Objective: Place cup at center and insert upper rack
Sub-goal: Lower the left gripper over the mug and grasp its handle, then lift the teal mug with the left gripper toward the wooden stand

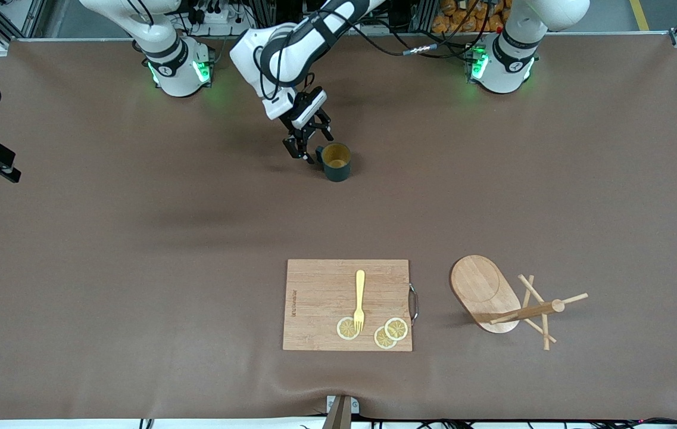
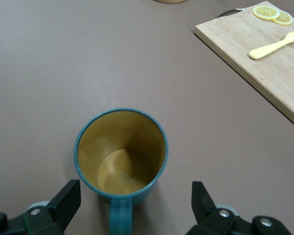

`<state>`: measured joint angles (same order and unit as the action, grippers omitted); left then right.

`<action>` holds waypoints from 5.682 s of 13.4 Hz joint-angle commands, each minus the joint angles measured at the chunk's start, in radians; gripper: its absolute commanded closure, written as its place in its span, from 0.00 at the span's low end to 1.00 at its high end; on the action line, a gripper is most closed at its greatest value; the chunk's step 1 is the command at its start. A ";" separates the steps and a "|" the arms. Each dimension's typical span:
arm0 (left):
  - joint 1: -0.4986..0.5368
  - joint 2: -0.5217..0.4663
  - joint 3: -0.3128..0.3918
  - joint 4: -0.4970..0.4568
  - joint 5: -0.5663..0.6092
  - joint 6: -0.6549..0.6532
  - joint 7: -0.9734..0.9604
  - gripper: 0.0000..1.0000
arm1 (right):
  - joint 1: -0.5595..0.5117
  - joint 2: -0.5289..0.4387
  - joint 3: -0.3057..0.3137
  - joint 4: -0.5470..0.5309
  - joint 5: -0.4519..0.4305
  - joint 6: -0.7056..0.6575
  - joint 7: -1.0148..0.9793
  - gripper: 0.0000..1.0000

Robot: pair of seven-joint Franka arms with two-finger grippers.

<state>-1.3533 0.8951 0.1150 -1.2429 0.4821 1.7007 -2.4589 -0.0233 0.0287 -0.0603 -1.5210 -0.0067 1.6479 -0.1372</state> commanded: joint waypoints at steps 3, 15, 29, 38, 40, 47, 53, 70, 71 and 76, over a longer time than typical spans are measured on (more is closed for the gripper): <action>-0.029 0.024 0.015 0.031 0.013 -0.021 -0.028 0.00 | 0.011 0.017 -0.001 0.001 -0.021 -0.033 0.036 0.00; -0.027 0.054 0.008 0.031 -0.031 0.007 -0.058 0.27 | 0.016 0.017 -0.003 0.007 0.042 -0.198 0.110 0.00; -0.023 0.090 0.011 0.028 -0.068 0.063 -0.069 0.62 | 0.039 0.030 -0.001 0.008 0.042 -0.198 0.111 0.00; -0.020 0.078 0.017 0.028 -0.079 0.077 -0.071 1.00 | 0.049 0.033 -0.001 0.015 0.042 -0.177 0.111 0.00; -0.020 0.050 0.031 0.030 -0.079 0.076 -0.068 1.00 | 0.042 0.034 -0.001 0.015 0.044 -0.174 0.113 0.00; 0.037 -0.102 0.037 0.030 -0.103 0.076 -0.013 1.00 | 0.028 0.033 -0.007 0.048 0.057 -0.175 0.100 0.00; 0.143 -0.273 0.037 0.023 -0.198 0.077 0.064 1.00 | 0.026 0.033 -0.007 0.050 0.056 -0.174 0.100 0.00; 0.606 -0.617 0.038 0.003 -0.713 -0.036 0.776 1.00 | 0.023 0.033 -0.007 0.050 0.057 -0.183 0.100 0.00; 0.641 -0.617 0.038 0.003 -0.741 -0.042 0.823 1.00 | 0.023 0.033 -0.007 0.050 0.056 -0.180 0.100 0.00; 0.830 -0.607 0.040 0.003 -0.934 -0.065 1.012 1.00 | 0.028 0.031 -0.003 0.050 0.057 -0.183 0.102 0.00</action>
<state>-0.5707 0.3009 0.1639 -1.2248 -0.3919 1.6475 -1.4982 0.0126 0.0523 -0.0721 -1.4916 0.0371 1.4789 -0.0429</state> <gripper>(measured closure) 0.789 0.000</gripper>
